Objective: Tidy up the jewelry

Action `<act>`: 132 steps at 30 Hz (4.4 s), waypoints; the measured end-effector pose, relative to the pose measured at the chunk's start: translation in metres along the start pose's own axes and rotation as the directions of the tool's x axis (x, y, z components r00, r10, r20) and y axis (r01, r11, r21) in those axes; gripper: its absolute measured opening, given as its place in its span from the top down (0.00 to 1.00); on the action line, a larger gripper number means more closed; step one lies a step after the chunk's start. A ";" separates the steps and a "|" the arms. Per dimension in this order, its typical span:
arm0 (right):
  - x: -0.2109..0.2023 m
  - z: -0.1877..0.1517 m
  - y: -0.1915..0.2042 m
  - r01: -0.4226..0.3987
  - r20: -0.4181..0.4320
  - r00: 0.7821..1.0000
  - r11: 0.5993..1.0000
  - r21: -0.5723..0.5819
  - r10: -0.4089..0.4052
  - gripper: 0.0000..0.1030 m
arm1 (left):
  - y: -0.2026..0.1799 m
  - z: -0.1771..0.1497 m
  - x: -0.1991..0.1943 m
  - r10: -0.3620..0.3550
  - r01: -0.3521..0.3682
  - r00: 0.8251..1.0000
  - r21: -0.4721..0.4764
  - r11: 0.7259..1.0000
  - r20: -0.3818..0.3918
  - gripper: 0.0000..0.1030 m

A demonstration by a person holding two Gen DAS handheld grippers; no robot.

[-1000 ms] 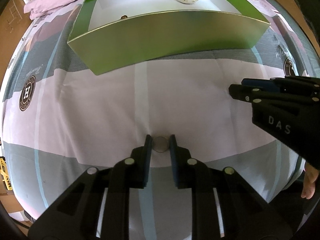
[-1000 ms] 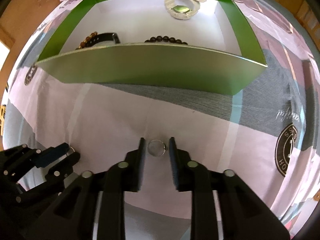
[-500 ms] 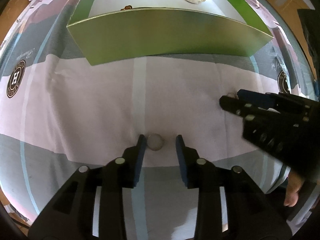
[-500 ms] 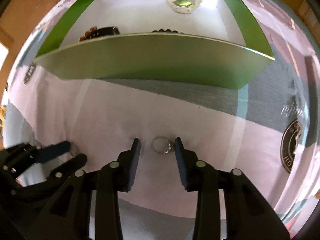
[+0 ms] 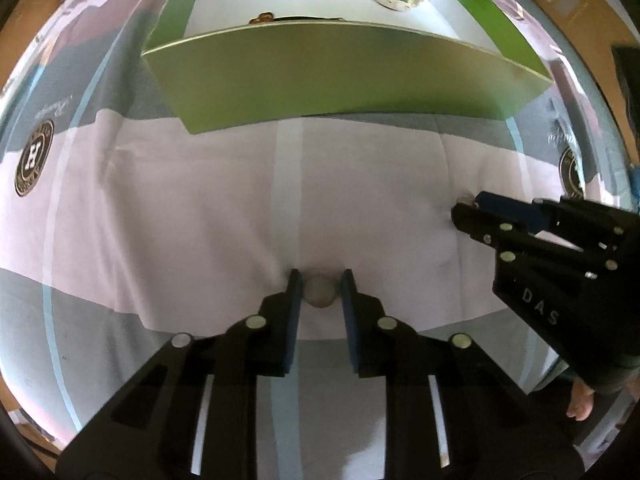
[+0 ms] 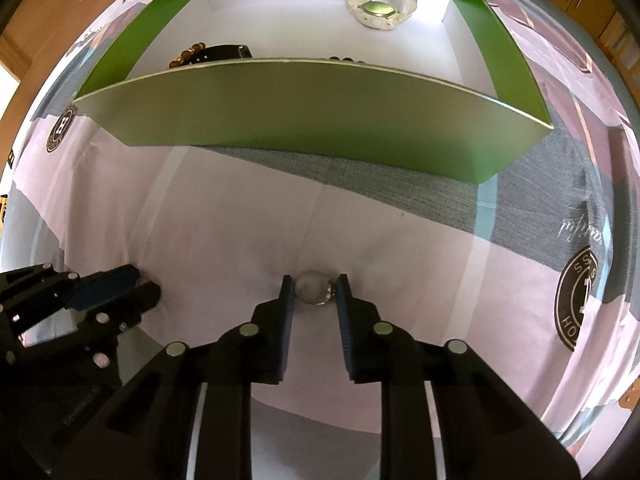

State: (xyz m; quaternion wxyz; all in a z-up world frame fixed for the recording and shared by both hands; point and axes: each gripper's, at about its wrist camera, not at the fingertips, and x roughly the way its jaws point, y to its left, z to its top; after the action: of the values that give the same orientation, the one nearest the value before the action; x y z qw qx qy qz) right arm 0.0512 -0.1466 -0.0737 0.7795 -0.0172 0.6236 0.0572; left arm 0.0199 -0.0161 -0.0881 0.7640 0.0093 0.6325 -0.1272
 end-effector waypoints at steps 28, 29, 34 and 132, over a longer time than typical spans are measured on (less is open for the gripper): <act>-0.004 -0.009 0.008 0.005 0.037 0.999 1.000 -0.004 -0.004 0.80 | -0.008 0.000 -0.012 0.065 -0.068 0.997 0.070 0.995 0.048 0.82; -0.006 -0.009 0.006 0.002 0.043 0.999 1.000 0.001 -0.002 0.79 | -0.004 0.001 -0.016 0.060 -0.063 0.997 0.059 0.996 0.057 0.82; -0.025 -0.010 0.002 -0.016 0.086 0.996 1.000 0.012 0.015 0.79 | 0.007 0.006 -0.034 0.054 -0.057 0.993 0.029 0.998 0.101 0.82; -0.099 0.024 -0.025 0.150 0.538 0.796 0.951 0.270 -0.278 0.01 | -0.001 0.068 -0.111 0.212 -0.171 0.860 -0.130 0.977 0.464 0.02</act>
State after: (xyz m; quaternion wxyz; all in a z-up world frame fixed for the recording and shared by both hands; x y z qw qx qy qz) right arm 0.0560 -0.1757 0.0267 0.9285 0.0137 0.3583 -0.0964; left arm 0.0664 -0.0081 0.0331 0.9041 0.0084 0.4266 -0.0221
